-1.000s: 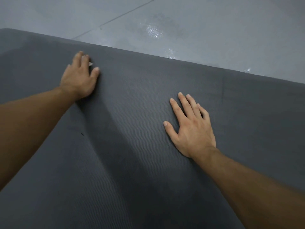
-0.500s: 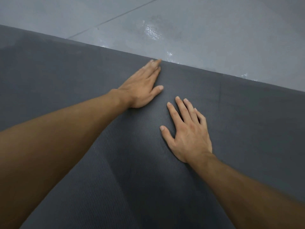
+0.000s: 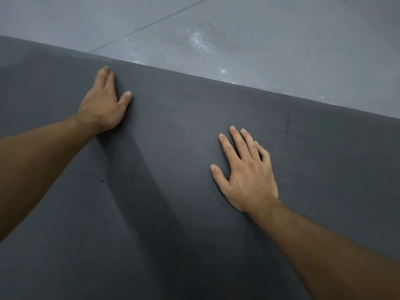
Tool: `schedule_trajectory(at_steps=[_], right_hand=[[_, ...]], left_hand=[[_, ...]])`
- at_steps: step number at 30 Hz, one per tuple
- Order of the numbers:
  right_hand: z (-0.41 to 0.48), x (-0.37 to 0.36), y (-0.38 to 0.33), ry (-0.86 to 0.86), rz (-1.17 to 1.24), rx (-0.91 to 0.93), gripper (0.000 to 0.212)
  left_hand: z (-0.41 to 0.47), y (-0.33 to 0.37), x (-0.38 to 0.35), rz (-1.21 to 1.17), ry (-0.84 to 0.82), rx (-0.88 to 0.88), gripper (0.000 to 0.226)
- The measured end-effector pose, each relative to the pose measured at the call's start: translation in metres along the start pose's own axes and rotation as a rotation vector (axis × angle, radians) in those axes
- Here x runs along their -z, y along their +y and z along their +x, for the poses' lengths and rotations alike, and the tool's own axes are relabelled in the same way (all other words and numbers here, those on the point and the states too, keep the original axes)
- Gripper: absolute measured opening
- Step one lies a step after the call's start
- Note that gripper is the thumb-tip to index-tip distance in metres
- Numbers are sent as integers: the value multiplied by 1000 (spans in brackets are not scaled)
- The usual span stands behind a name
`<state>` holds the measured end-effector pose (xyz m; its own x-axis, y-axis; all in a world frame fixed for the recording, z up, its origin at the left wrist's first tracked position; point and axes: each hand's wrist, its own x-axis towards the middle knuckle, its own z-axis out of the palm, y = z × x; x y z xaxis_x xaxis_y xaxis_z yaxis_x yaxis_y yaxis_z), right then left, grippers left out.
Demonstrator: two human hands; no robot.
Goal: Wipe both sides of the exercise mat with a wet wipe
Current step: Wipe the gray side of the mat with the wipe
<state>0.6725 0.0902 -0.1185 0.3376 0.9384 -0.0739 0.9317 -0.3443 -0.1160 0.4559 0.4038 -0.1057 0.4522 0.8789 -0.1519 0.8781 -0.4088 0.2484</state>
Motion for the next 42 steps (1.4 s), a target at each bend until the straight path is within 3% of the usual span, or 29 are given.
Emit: schedule_trajectory(at_steps=[12, 14, 19, 23, 25, 32, 37, 42], right_hand=[[-1, 2, -1, 9, -5, -4, 75], [0, 2, -1, 10, -4, -1, 75], [0, 1, -1, 8, -1, -1, 75], [-1, 2, -1, 14, 9, 5, 75], [0, 2, -1, 11, 12, 9, 75], [1, 4, 0, -62, 8, 17, 80], [8, 7, 2, -169, 24, 22, 86], [1, 13, 2, -259, -2, 43, 83]], left_hand=[[-135, 45, -34, 175, -142, -677, 77], [-135, 32, -30, 196, -125, -633, 79], [-110, -22, -8, 110, -40, -215, 93], [-109, -54, 8, 1, -52, 97, 81], [-117, -60, 10, -75, -58, 135, 73], [-190, -13, -17, -68, -92, -218, 94], [-271, 40, -48, 13, -182, -590, 79], [-302, 50, -56, 123, -228, -714, 75]])
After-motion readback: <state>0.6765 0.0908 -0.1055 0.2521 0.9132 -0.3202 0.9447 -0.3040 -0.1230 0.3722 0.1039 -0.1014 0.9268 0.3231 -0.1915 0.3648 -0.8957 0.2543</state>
